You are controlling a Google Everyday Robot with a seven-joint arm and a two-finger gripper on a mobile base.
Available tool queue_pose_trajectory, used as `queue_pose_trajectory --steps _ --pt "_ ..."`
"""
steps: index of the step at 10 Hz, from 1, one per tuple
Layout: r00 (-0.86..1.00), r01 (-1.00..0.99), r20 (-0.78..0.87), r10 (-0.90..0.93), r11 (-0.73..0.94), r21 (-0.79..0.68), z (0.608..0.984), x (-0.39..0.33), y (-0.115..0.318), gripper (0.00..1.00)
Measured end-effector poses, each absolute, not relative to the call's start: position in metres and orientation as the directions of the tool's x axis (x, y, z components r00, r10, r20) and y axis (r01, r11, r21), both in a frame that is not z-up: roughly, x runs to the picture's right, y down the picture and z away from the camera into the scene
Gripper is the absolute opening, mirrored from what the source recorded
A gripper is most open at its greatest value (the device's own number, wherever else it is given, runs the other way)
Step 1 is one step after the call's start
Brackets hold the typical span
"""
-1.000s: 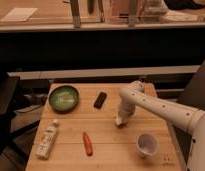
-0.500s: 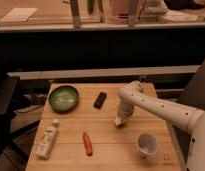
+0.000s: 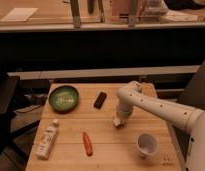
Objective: Wipe the white sponge on the table
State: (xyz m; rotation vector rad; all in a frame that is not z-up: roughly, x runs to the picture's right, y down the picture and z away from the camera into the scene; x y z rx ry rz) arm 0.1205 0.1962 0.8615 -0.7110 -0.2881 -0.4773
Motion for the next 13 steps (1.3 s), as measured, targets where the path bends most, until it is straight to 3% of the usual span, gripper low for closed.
queue_pose_trajectory --steps 13 --pt "0.826 0.558 0.432 -0.361 0.626 -0.544 0.858 0.109 0.199 0.01"
